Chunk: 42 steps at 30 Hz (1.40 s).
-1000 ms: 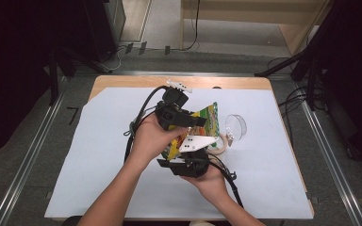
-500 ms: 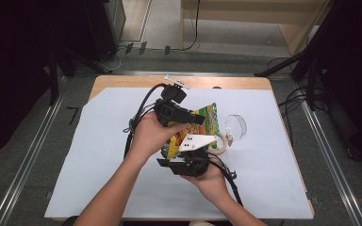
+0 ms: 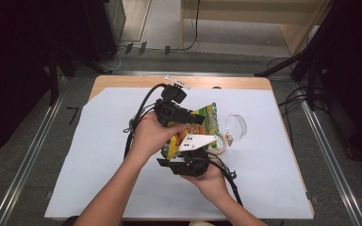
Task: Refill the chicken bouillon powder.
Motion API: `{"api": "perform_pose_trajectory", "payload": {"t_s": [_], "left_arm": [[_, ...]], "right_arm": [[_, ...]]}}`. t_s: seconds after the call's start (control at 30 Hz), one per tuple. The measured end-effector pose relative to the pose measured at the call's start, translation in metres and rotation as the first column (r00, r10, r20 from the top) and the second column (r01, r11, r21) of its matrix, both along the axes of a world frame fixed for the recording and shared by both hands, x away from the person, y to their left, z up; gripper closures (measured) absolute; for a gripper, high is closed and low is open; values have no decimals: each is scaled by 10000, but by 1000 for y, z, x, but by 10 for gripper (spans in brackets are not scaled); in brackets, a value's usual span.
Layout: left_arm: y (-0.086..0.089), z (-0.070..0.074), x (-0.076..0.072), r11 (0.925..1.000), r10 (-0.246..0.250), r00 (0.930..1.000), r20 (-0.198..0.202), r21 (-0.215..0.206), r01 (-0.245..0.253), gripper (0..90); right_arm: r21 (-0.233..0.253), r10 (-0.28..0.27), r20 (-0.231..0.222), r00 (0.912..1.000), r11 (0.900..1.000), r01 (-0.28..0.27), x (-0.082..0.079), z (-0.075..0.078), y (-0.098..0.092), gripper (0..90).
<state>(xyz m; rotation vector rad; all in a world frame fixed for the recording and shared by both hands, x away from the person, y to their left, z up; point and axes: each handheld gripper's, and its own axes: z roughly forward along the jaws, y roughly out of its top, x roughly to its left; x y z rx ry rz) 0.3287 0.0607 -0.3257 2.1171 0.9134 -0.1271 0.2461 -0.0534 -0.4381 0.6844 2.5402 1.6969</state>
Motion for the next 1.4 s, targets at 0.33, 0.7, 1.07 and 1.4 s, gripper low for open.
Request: {"api": "perform_pose_trajectory", "payload": {"t_s": [0.33, 0.7, 1.07, 1.4], "left_arm": [[0, 1, 1, 10000, 3, 10000, -44, 26, -2, 735], [-1, 1, 1, 10000, -10, 10000, -4, 30, 10, 733], [0, 1, 0, 10000, 10, 10000, 66, -6, -9, 732], [0, 3, -1, 10000, 40, 9999, 121, 8, -40, 732]], "right_arm": [[31, 24, -36, 10000, 10000, -24, 0, 1, 1, 695], [33, 17, 11, 10000, 10000, -17, 1, 1, -1, 695], [-25, 4, 60, 10000, 10000, -4, 1, 1, 0, 696], [-39, 17, 172, 9999, 10000, -17, 2, 1, 0, 696]]}}
